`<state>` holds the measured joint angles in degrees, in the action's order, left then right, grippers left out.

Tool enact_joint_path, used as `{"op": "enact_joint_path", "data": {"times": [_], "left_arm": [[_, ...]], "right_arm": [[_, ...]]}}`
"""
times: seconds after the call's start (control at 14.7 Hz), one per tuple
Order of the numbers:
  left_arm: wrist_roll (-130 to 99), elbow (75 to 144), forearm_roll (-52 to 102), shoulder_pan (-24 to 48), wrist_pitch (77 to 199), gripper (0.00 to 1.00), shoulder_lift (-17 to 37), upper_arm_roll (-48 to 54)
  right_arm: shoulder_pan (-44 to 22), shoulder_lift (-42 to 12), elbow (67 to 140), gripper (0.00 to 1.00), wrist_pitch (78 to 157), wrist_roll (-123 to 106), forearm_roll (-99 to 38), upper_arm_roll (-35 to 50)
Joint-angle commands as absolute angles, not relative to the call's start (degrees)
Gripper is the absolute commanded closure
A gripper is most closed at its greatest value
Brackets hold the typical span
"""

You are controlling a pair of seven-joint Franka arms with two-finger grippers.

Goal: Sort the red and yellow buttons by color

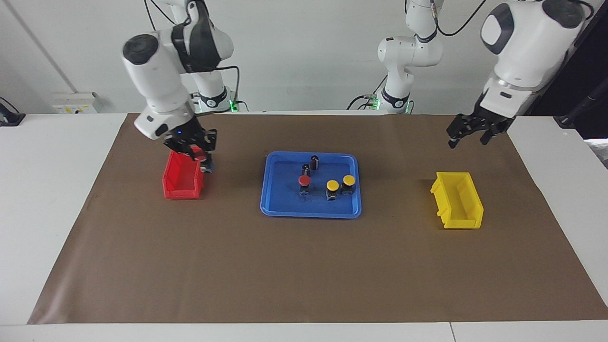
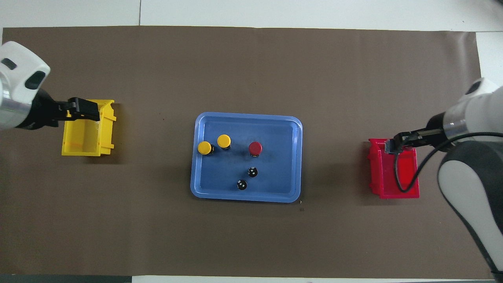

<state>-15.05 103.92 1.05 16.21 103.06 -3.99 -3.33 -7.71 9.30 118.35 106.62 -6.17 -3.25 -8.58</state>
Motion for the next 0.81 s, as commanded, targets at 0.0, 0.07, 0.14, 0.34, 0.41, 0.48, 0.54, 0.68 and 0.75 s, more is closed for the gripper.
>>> {"op": "enact_joint_path", "data": {"times": [0.0, 0.07, 0.14, 0.34, 0.41, 0.48, 0.54, 0.68, 0.75], "left_arm": [[-21.95, 107.4, 1.49, 21.95, 107.3, 0.0, -4.92, -3.78], [-25.1, 107.58, 1.84, 24.06, 108.45, 0.0, -4.23, -3.78], [-27.83, 107.58, 1.85, 26.08, 109.15, 0.0, -3.44, -3.78], [-34.34, 108.19, 2.2, 31.27, 115.55, 0.0, 1.82, -3.78], [-36.37, 108.28, 2.2, 32.42, 117.93, 0.0, 3.93, -3.78], [-37.0, 108.89, 2.2, 33.3, 120.12, 0.01, 5.35, -3.78], [-37.35, 110.46, 2.2, 34.09, 122.41, 0.02, 6.23, -3.78], [-38.58, 114.76, 2.2, 35.76, 126.98, 0.08, 6.24, -3.78], [-38.58, 115.66, 2.2, 35.86, 128.31, 0.1, 6.5, -3.78]], "right_arm": [[-1.95, 16.6, 131.27, 0.72, 112.56, -12.98, -3.87, -7.65], [-1.67, 17.05, 133.31, 0.72, 114.59, -14.14, -3.87, -7.65], [-1.67, 17.05, 134.03, 0.72, 115.31, -14.15, -3.87, -7.65], [-1.76, 15.04, 137.01, 0.72, 120.39, -14.76, -3.08, -7.65], [-1.93, 14.86, 137.98, 0.72, 121.63, -14.85, -3.08, -7.65], [-2.19, 14.42, 138.42, 0.72, 122.08, -14.68, -3.08, -7.65], [-2.28, 14.15, 138.86, 0.72, 122.43, -14.68, -2.82, -7.65], [-2.29, 13.97, 140.62, 0.72, 123.22, -14.77, -1.59, -7.65], [-2.2, 13.97, 141.32, 0.72, 123.31, -14.77, -1.23, -7.65]]}}
